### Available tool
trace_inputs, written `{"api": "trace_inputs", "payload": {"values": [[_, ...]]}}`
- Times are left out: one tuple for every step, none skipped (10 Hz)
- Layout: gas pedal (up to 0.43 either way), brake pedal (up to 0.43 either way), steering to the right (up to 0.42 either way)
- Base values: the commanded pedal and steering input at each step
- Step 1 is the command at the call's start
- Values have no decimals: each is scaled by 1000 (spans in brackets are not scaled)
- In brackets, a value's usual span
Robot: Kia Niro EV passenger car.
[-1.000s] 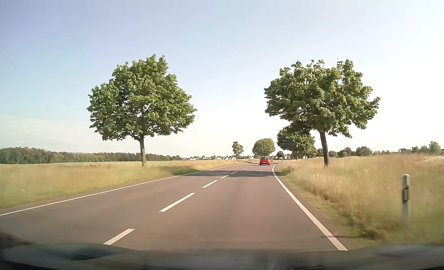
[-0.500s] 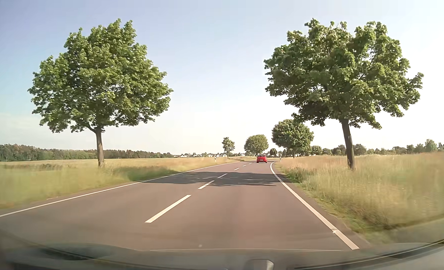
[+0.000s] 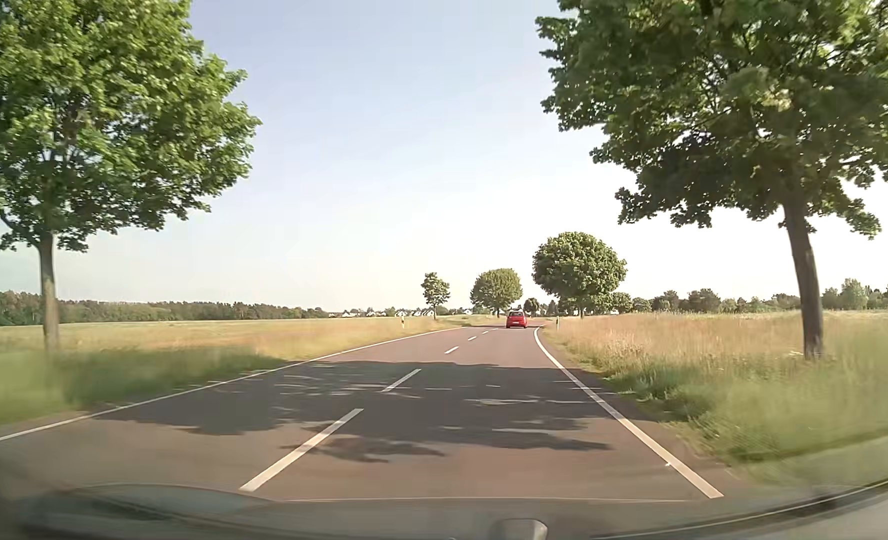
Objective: Follow the waypoints while adhering to traffic rules and regulations
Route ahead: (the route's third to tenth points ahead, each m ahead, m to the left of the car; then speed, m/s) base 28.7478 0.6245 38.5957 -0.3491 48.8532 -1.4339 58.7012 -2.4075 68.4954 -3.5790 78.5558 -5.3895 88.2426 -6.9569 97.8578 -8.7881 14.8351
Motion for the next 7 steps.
{"api": "trace_inputs", "payload": {"values": [[67,30,19],[67,30,19],[79,30,19],[79,30,19],[79,30,18],[79,30,17],[79,30,15]]}}
